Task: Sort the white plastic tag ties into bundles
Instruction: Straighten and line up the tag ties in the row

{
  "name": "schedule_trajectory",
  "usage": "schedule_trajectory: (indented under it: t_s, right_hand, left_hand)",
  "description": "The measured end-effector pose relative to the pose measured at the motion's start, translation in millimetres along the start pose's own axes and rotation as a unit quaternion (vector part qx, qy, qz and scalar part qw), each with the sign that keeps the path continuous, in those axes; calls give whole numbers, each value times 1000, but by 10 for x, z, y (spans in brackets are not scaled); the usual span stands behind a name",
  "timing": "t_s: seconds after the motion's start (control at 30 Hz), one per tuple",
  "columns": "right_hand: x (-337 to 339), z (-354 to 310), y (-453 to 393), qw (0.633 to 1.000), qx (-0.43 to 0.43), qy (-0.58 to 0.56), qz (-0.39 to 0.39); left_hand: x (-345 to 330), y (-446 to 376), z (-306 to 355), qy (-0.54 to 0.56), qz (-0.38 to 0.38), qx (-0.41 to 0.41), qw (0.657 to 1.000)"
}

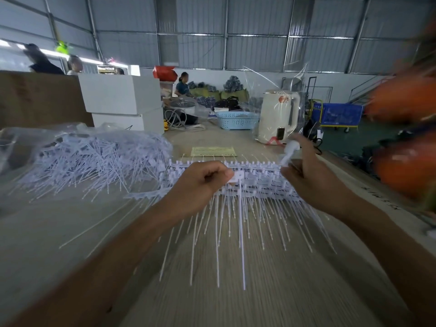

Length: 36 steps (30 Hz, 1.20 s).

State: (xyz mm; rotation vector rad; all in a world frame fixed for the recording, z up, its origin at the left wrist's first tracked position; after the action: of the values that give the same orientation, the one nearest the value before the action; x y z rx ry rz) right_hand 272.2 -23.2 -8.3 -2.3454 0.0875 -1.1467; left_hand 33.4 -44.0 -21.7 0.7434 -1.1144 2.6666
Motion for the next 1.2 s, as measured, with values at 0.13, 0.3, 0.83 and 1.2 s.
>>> schedule_trajectory:
  t_s: [0.13,0.3,0.83,1.2]
  right_hand:
    - [-137,-112,22,999,27,10,-26]
    - [-241,-199,40,997,15,-65,-28]
    - [-396,-201,139,960,-83,-255,-75]
    - [-444,-357,179,934,-125,-312,-123]
  left_hand:
    - [-22,-5,-49,0,-33,2,999]
    - [-74,39,-114,-20,-35,-2,999]
    - [-144,99,46,-58,34,-98,993]
    - [-182,125,61,-140,-33,-112,983]
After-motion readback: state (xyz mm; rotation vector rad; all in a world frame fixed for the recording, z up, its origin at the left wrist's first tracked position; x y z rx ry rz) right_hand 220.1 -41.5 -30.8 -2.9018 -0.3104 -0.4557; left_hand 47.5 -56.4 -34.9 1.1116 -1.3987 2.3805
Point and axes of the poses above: each hand's wrist, its own y-axis away from the middle knuckle, its own x-axis out of the back of the hand, z = x × y, the point moved 4 cm from there along -y, towards the middle knuckle, and after that the axes turned 8 degrees about -x, right-handed, at the moved point
